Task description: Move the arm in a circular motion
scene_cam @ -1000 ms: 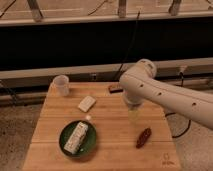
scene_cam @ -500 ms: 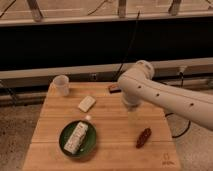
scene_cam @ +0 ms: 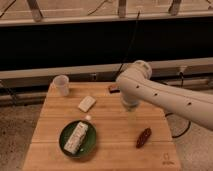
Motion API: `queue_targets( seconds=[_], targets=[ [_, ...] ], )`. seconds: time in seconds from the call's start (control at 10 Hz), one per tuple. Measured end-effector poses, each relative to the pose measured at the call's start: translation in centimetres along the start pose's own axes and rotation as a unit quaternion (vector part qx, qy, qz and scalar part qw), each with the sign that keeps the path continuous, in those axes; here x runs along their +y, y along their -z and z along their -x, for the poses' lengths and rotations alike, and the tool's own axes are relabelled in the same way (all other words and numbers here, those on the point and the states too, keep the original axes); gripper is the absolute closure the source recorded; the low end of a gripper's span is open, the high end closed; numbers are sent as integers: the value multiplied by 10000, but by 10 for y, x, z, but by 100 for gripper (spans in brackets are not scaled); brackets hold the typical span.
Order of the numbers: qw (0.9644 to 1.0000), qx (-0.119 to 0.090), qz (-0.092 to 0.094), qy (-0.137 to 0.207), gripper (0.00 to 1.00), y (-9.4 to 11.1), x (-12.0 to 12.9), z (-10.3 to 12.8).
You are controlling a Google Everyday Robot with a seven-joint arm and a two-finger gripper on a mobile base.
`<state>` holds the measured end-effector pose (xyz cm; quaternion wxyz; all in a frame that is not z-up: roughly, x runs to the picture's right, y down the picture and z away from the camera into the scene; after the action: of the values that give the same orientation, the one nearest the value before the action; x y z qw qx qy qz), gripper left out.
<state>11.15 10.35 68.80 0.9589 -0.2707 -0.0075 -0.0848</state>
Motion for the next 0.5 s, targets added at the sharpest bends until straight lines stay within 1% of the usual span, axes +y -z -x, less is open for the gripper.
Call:
queue_targets(
  seconds=[0.2, 0.5],
  targets=[
    [10000, 13, 20, -28, 20, -1, 1, -7],
    [10000, 1, 38, 26, 20, -3, 2, -7]
  ],
)
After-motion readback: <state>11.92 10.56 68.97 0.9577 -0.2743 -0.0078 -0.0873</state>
